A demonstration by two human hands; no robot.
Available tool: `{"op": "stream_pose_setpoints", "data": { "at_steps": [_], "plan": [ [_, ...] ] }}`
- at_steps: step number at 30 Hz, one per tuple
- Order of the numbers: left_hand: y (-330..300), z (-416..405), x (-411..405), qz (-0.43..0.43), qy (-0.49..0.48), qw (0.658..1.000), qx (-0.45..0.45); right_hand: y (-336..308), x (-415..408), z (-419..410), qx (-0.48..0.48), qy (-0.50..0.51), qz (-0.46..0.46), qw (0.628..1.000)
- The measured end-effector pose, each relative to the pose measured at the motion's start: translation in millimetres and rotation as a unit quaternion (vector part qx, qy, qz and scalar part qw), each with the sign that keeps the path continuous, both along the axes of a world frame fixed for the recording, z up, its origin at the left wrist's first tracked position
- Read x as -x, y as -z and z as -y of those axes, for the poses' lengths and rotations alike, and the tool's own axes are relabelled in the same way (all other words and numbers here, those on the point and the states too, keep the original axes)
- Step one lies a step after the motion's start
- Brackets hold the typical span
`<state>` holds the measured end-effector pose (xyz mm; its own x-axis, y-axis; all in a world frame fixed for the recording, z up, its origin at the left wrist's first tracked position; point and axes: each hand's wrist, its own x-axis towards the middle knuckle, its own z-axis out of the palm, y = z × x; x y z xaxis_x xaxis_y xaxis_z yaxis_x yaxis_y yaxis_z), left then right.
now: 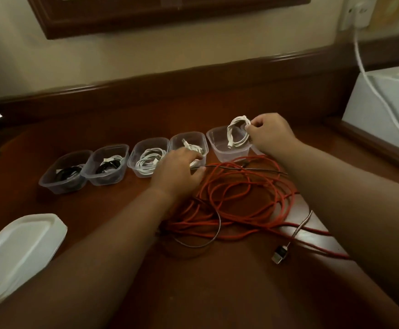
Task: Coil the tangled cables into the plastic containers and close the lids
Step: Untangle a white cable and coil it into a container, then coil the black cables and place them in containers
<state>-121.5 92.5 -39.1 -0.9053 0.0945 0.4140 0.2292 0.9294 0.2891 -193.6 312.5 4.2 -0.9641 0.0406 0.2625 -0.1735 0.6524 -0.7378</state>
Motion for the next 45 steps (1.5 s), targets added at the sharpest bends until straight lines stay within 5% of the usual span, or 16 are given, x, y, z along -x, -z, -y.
{"op": "stream_pose_setpoints", "data": {
  "at_steps": [8, 15, 20, 26, 31, 34, 42, 45],
  "plan": [
    [6, -20, 57, -0.003, -0.024, 0.992, 0.127, 12, 74, 30, -0.21, -0.011, 0.041, 0.977],
    [20, -15, 78, -0.005, 0.01, 1.0, -0.007, 30, 111, 48, -0.287, -0.005, 0.029, 0.958],
    [21, -15, 82, -0.004, 0.018, 1.0, -0.019, 34, 112, 42, -0.278, -0.025, 0.044, 0.959],
    [9, -3, 52, -0.042, 0.054, 0.997, 0.037, 27, 66, 23, -0.166, -0.075, -0.002, 0.983],
    [13, 13, -16, 0.109, 0.126, 0.983, 0.071, 33, -10, 10, -0.183, -0.126, -0.01, 0.975],
    [19, 20, -58, 0.122, 0.138, 0.979, 0.085, 31, -65, 7, -0.223, -0.191, 0.017, 0.956],
    [23, 11, -127, 0.027, 0.142, 0.964, 0.223, 37, -161, 25, -0.295, -0.238, 0.069, 0.923],
    [7, 1, -137, -0.027, 0.132, 0.976, 0.169, 27, -182, 31, -0.342, -0.208, 0.014, 0.916]
  ]
}}
